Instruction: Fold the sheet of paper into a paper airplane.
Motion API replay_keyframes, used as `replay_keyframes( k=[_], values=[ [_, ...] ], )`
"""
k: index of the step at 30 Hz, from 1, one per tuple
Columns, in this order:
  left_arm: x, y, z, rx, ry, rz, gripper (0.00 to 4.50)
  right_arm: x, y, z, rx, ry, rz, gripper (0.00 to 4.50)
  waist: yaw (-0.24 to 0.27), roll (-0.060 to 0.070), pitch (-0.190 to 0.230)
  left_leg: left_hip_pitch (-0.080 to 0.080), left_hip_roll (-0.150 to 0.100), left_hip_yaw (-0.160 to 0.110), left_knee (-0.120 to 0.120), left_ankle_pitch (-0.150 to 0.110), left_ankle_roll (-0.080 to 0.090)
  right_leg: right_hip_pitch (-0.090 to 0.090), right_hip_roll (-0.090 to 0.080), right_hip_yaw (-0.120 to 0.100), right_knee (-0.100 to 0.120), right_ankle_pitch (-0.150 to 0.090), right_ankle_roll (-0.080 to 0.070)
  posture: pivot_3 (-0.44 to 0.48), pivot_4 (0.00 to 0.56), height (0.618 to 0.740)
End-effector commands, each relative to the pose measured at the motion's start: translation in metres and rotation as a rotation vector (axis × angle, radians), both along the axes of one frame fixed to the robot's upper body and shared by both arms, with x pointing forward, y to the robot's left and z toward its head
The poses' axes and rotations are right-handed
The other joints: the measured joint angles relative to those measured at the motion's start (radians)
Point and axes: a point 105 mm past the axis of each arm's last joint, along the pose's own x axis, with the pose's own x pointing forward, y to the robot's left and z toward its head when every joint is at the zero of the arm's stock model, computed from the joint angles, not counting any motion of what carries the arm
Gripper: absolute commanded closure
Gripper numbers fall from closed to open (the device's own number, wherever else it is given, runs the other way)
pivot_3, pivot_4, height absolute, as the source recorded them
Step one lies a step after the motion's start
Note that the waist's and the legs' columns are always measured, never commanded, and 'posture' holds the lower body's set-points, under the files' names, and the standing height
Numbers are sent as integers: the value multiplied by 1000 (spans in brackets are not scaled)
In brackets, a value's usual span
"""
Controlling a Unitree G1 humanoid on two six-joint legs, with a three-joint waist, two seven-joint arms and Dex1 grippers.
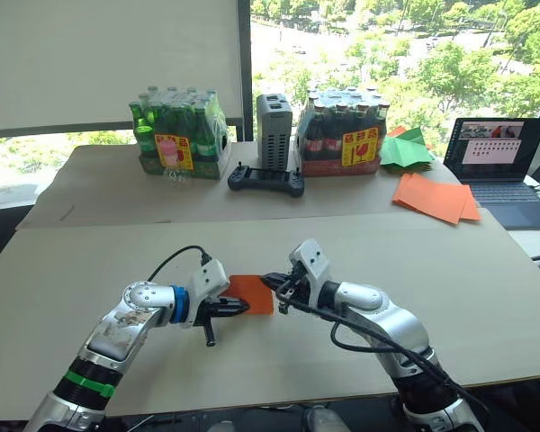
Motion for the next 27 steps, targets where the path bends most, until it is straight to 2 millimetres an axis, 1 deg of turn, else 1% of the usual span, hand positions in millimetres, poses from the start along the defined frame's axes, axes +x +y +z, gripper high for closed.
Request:
replay_keyframes(
  k=[1, 3, 5, 11, 14, 17, 20, 24, 27],
  values=[
    [-3, 2, 2, 7, 0, -7, 4452, -9, 7, 6, -20, -109, 53, 4474, -1, 0, 0, 0, 0, 0, 0, 0, 0, 0, 0, 0, 0, 0, 0, 0, 150, 723],
    [-3, 8, 1, 17, 8, 9, 4452, -14, 8, -3, -68, -142, 83, 4474, -1, 0, 0, 0, 0, 0, 0, 0, 0, 0, 0, 0, 0, 0, 0, 0, 150, 723],
    [-2, 14, 0, 23, 14, 25, 4452, -14, 7, -8, -99, -165, 88, 4474, -1, 0, 0, 0, 0, 0, 0, 0, 0, 0, 0, 0, 0, 0, 0, 0, 150, 723],
    [-2, 31, -3, 36, 33, 73, 4452, -14, 6, -12, -125, -204, 95, 4474, 0, 0, 0, 0, 0, 0, 0, 0, 0, 0, 0, 0, 0, 0, 0, 0, 150, 723],
    [2, 39, -3, 36, 34, 103, 4452, -17, 7, -13, -134, -224, 117, 4474, 0, 0, 0, 0, 0, 0, 0, 0, 0, 0, 0, 0, 0, 0, 0, 0, 150, 723],
    [5, 42, -2, 27, 37, 122, 4452, -20, 7, -16, -151, -241, 139, 4474, 0, 0, 0, 1, 0, 0, 0, 0, 0, 0, 0, 0, 0, 0, 0, 0, 150, 723],
    [4, 48, -9, 48, 47, 132, 4452, -23, 8, -17, -163, -262, 163, 4474, 0, 0, 0, 1, 0, 0, 0, 0, 0, 0, 0, 0, 0, 0, 0, 0, 150, 723],
    [2, 51, -14, 50, 57, 133, 4452, -31, 9, -17, -175, -302, 215, 4474, 0, 0, 0, 1, 0, 0, 0, 0, 0, 1, 0, 0, 0, 0, 0, 0, 150, 723],
    [1, 54, -17, 53, 60, 139, 4452, -35, 7, -27, -231, -320, 252, 4474, 0, 0, 0, 1, 0, 0, 0, 0, 0, 1, 0, 0, 0, 0, 0, 0, 150, 723]
  ],
)
